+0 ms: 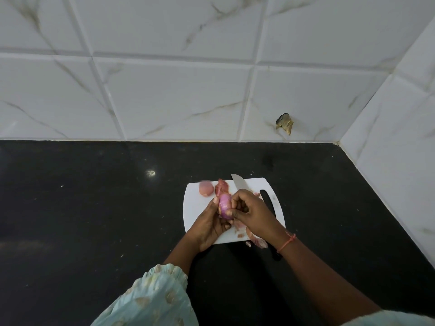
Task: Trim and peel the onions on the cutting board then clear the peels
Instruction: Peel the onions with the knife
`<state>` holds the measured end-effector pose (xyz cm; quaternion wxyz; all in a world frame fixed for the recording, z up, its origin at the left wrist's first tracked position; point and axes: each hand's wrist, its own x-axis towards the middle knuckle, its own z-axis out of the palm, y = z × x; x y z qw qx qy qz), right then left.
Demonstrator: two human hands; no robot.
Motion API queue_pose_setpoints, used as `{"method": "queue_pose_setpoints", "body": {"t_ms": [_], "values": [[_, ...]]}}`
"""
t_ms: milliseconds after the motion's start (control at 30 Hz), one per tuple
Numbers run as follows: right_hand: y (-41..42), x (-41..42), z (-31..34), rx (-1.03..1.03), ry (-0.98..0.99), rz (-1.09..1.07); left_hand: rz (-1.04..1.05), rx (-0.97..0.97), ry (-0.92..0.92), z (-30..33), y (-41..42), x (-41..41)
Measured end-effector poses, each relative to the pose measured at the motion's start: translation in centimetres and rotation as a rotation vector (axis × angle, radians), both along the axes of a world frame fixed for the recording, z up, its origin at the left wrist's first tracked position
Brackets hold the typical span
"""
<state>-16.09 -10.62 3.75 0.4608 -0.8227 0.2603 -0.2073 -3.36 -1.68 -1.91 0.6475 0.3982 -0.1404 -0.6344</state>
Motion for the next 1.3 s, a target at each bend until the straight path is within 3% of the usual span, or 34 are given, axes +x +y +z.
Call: {"method": "queue_pose_setpoints", "body": {"t_ms": [400,900,1000,1100,1300], "values": [[1.0,-0.1,-0.3,-0.002,-0.131,-0.086,0.037,0.019,0.030,0.2,0.1,-0.1],[0.6,0.5,-0.4,-0.107,0.007,-0.052,0.040,0.043,0.019,-0.1,-0.2,0.0],[0.4,0.2,-0.4,-0.019,0.044,-0.014,0.058,0.068,0.093,-0.2,-0.2,0.2],[0.5,-0.3,-1.0,0.132,-0.016,-0.129,0.063,0.074,0.158,-0.1,-0.3,0.4],[1.3,-0.6,-1.0,0.005,-0.062,-0.096,0.031,0.043,0.160,0.1,-0.2,0.2]]}}
